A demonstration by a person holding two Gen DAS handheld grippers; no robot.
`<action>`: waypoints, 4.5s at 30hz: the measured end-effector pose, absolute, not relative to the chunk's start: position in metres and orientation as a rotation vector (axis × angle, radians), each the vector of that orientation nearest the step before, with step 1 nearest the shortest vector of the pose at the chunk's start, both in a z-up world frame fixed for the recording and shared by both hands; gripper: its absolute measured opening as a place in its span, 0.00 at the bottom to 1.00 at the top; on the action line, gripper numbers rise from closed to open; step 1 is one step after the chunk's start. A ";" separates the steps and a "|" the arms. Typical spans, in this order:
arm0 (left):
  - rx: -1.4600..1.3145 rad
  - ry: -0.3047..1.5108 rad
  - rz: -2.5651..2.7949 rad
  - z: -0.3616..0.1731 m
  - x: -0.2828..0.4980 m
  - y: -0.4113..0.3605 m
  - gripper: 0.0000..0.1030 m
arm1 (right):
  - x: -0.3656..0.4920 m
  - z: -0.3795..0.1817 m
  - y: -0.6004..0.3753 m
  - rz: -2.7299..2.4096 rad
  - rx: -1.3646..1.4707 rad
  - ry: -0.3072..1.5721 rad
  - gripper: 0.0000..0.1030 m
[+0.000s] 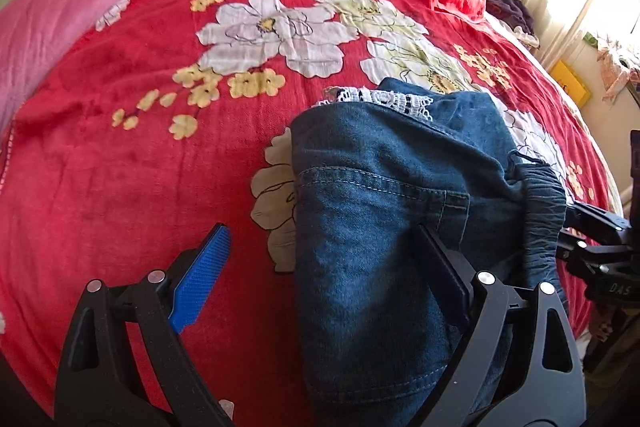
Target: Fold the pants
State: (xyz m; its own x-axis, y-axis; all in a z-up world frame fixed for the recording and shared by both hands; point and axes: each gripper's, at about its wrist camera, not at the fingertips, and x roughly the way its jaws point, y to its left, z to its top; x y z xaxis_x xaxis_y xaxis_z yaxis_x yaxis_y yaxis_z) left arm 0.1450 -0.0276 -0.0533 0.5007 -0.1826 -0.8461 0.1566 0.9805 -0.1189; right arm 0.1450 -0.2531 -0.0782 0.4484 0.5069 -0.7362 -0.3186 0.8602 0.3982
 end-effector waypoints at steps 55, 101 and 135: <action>0.029 0.897 -0.103 -0.018 0.183 -0.035 0.78 | 0.182 -0.024 -0.256 0.311 0.013 0.749 0.76; -0.002 0.866 -0.057 -0.014 0.024 -0.029 0.91 | 0.027 -0.020 -0.263 0.228 -0.014 0.684 0.96; -0.004 0.862 -0.016 -0.012 0.023 -0.024 0.91 | 0.024 -0.020 -0.263 0.229 -0.005 0.694 0.96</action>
State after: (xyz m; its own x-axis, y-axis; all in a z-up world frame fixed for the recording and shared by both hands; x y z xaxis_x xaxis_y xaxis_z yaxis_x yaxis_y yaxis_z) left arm 0.0233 -0.0235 -0.0118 0.6505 -0.0161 -0.7593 0.0128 0.9999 -0.0102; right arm 0.0244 -0.2634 -0.0204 0.7443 0.2074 -0.6348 -0.2110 0.9749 0.0711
